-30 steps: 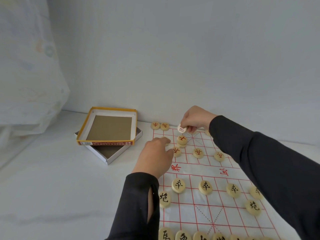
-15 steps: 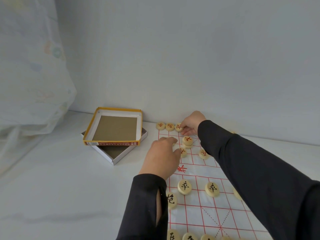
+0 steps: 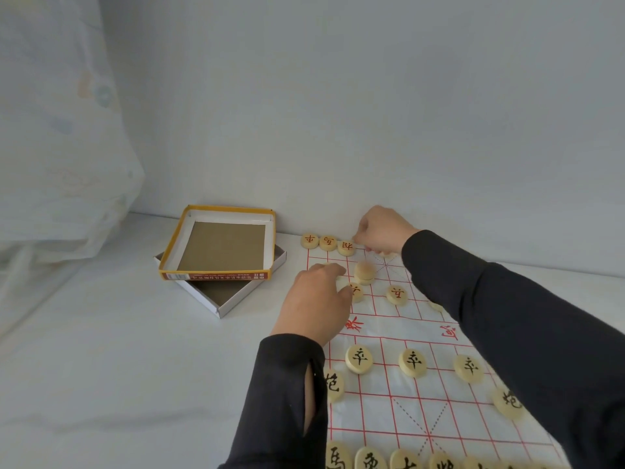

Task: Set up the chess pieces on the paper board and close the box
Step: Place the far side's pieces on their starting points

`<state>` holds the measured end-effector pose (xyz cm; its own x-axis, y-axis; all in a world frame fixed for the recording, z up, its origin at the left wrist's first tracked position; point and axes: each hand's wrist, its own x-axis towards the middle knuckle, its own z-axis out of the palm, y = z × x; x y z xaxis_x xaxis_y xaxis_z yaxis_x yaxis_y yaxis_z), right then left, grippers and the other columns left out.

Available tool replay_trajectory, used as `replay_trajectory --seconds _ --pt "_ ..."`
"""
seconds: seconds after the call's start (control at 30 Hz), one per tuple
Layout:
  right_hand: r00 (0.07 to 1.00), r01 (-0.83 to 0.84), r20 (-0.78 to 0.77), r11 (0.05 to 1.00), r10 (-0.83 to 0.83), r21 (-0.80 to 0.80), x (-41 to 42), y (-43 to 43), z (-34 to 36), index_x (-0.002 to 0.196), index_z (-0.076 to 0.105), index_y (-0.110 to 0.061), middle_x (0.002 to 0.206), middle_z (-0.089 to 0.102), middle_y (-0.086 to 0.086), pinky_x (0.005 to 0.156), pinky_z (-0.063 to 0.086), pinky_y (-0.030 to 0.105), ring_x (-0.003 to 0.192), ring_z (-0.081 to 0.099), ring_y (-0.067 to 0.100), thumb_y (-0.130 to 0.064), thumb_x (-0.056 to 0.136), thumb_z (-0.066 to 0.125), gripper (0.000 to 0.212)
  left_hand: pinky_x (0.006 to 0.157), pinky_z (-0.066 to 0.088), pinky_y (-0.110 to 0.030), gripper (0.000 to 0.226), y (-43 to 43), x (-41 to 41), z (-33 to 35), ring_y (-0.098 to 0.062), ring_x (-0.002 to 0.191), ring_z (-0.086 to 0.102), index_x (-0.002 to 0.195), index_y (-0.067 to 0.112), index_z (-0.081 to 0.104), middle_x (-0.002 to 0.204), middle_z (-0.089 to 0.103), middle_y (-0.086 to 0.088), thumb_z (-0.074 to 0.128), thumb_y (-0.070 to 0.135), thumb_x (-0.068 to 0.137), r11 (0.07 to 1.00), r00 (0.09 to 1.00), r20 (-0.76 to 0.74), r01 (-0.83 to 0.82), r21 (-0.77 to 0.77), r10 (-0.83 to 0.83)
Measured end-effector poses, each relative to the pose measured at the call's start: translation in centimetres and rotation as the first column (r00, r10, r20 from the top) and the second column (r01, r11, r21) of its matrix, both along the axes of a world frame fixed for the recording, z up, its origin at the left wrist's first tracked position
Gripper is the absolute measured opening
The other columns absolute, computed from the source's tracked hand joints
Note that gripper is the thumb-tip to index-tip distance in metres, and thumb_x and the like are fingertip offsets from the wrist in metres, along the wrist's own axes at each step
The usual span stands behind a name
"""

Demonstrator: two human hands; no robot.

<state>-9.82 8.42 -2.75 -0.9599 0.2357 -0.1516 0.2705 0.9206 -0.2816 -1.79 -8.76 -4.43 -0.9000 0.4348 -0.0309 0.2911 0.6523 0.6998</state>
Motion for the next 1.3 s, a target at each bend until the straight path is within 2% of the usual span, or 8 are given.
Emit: replay_trajectory --seconds 0.17,0.43,0.53,0.67,0.87,1.0,1.17,1.3 --pt "0.95 -0.255 0.204 0.964 0.236 0.071 3.2 0.8 0.8 0.112 0.063 -0.018 0.095 0.055 -0.006 0.069 0.041 0.021 0.087 0.054 0.014 -0.039 0.08 0.07 0.039 0.1 0.036 -0.026 0.041 0.2 0.2 0.0 -0.015 0.127 0.04 0.138 0.025 0.041 0.141 0.042 0.004 0.044 0.026 0.096 1.0 1.0 0.004 0.005 -0.002 -0.005" --pt "0.948 -0.315 0.067 0.947 0.311 0.056 3.7 0.8 -0.2 0.107 0.067 -0.017 0.102 0.062 -0.001 0.074 0.047 0.022 0.091 0.056 0.014 -0.029 0.08 0.072 0.03 0.098 0.036 -0.024 0.041 0.0 0.2 0.2 -0.014 0.126 0.042 0.138 0.025 0.041 0.14 0.043 0.004 0.044 0.027 0.097 1.0 1.0 0.008 0.005 -0.019 -0.005" --pt "0.979 -0.186 -0.128 0.946 0.156 -0.266 3.4 1.5 1.2 0.096 0.069 -0.014 0.09 0.065 -0.001 0.064 0.045 0.017 0.078 0.057 0.01 -0.021 0.075 0.076 0.024 0.096 0.035 -0.023 0.041 -0.1 0.2 0.2 -0.014 0.125 0.042 0.138 0.025 0.041 0.14 0.044 0.004 0.043 0.027 0.097 1.0 1.0 0.01 0.005 -0.013 -0.005" --pt "0.978 0.039 -0.131 0.759 -0.162 -0.649 2.7 3.3 1.7 0.092 0.064 -0.004 0.07 0.059 0.006 0.057 0.048 0.022 0.057 0.051 0.013 -0.007 0.076 0.075 0.02 0.098 0.035 -0.023 0.041 0.1 0.3 0.2 -0.013 0.127 0.04 0.138 0.026 0.041 0.141 0.042 0.005 0.043 0.026 0.097 1.0 1.0 0.021 0.018 -0.014 -0.017" --pt "0.928 0.182 -0.155 0.776 -0.339 -0.604 1.5 3.8 0.2 0.082 0.063 -0.003 0.069 0.064 0.01 0.063 0.055 0.024 0.056 0.058 0.015 -0.013 0.081 0.072 0.014 0.096 0.035 -0.022 0.041 0.0 0.3 0.2 -0.014 0.126 0.041 0.138 0.026 0.041 0.142 0.042 0.005 0.043 0.026 0.097 1.0 1.0 0.027 0.01 -0.016 -0.009" --pt "0.945 0.271 -0.091 0.907 -0.315 -0.322 0.7 2.8 -0.3 0.071 0.056 -0.006 0.067 0.054 0.005 0.057 0.045 0.026 0.064 0.052 0.019 -0.027 0.079 0.074 0.029 0.097 0.036 -0.023 0.041 0.1 0.3 0.3 -0.014 0.126 0.042 0.138 0.026 0.041 0.141 0.042 0.005 0.043 0.026 0.097 1.0 0.999 0.032 0.011 -0.025 -0.01" --pt "0.935 0.303 -0.097 0.909 -0.342 -0.286 0.4 1.8 -1.2 0.1 0.057 -0.006 0.093 0.054 0.005 0.072 0.043 0.027 0.092 0.055 0.024 -0.025 0.077 0.075 0.035 0.097 0.036 -0.023 0.041 0.0 0.2 0.4 -0.014 0.125 0.043 0.138 0.026 0.041 0.14 0.043 0.004 0.044 0.027 0.097 0.999 1.0 0.024 0.011 -0.041 -0.01" --pt "0.926 0.328 -0.098 0.906 -0.364 -0.269 0.2 1.5 -1.8 0.096 0.054 -0.008 0.091 0.054 0.006 0.072 0.044 0.027 0.085 0.052 0.023 -0.022 0.08 0.071 0.027 0.097 0.036 -0.024 0.041 0.1 0.3 0.5 -0.015 0.125 0.042 0.138 0.026 0.041 0.141 0.043 0.004 0.043 0.027 0.097 0.999 1.0 0.021 0.015 -0.042 -0.014"
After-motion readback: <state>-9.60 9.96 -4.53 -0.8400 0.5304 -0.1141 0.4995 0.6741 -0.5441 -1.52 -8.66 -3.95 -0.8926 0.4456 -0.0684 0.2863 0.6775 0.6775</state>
